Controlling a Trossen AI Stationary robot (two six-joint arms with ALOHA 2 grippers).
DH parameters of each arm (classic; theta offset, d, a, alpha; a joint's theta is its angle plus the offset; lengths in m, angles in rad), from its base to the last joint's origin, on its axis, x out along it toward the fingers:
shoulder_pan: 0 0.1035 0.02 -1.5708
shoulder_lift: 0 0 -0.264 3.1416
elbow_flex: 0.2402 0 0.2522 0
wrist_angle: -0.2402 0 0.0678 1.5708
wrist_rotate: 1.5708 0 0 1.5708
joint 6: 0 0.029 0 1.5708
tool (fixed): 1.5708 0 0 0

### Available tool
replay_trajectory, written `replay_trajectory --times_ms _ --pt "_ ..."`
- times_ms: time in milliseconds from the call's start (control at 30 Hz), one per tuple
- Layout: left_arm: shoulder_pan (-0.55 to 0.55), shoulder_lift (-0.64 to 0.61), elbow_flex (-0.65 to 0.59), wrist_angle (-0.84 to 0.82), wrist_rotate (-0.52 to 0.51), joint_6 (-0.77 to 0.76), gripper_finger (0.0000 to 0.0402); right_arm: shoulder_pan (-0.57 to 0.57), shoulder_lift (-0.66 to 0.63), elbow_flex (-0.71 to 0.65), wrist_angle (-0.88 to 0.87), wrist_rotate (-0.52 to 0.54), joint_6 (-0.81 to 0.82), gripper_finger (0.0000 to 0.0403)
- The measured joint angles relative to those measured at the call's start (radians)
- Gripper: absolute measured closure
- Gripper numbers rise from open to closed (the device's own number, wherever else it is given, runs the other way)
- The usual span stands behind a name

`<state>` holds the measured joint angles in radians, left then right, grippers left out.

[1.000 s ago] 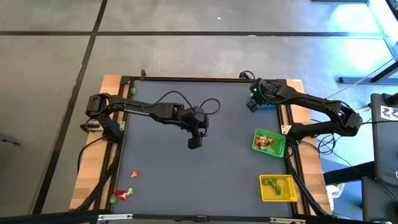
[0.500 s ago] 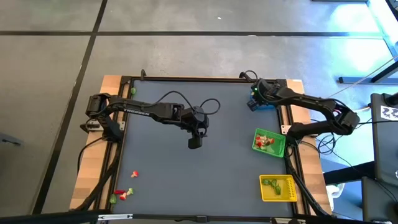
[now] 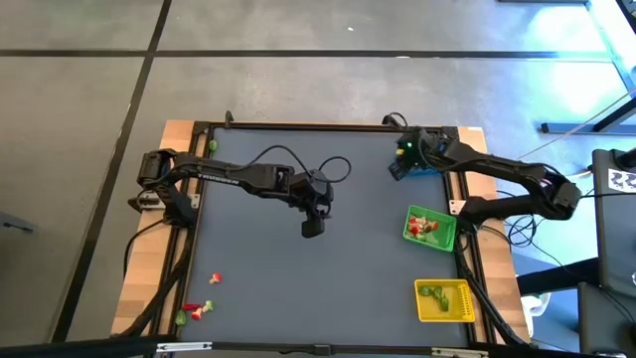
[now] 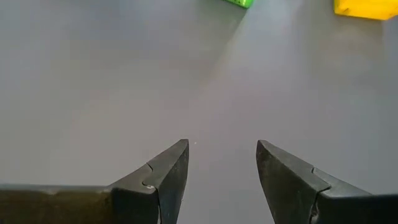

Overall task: Sort produce into baskets
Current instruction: Put the capsicum into the yellow basket

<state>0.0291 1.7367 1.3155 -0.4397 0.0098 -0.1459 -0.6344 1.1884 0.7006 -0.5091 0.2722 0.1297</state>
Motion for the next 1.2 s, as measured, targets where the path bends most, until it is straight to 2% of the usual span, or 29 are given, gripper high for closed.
replay_trajectory --times_ms 100,200,467,800,967,1200 --pt "0.008 -0.010 0.000 -0.030 -0.005 -0.002 0.0217 0.090 -0.055 0.011 0.056 -0.035 0.018 0.0217" --pt "0.020 -0.039 0.000 -0.078 -0.051 -0.004 0.0218 0.181 -0.092 0.012 0.137 -0.084 0.022 0.0219" --pt "0.095 -0.169 0.000 -0.257 -0.329 -0.041 0.0218 0.388 -0.070 -0.005 0.311 -0.108 0.047 0.0219" --pt "0.296 -0.208 0.000 -0.569 -0.599 -0.165 0.0218 0.511 0.017 -0.009 0.391 -0.101 0.049 0.0220" --pt "0.420 -0.208 0.000 -0.627 -0.628 -0.198 0.0218 0.534 0.069 -0.009 0.411 -0.100 0.055 0.0220" --pt "0.568 -0.208 0.000 -0.627 -0.627 -0.195 0.0218 0.538 0.127 -0.009 0.411 -0.100 0.117 0.0220"
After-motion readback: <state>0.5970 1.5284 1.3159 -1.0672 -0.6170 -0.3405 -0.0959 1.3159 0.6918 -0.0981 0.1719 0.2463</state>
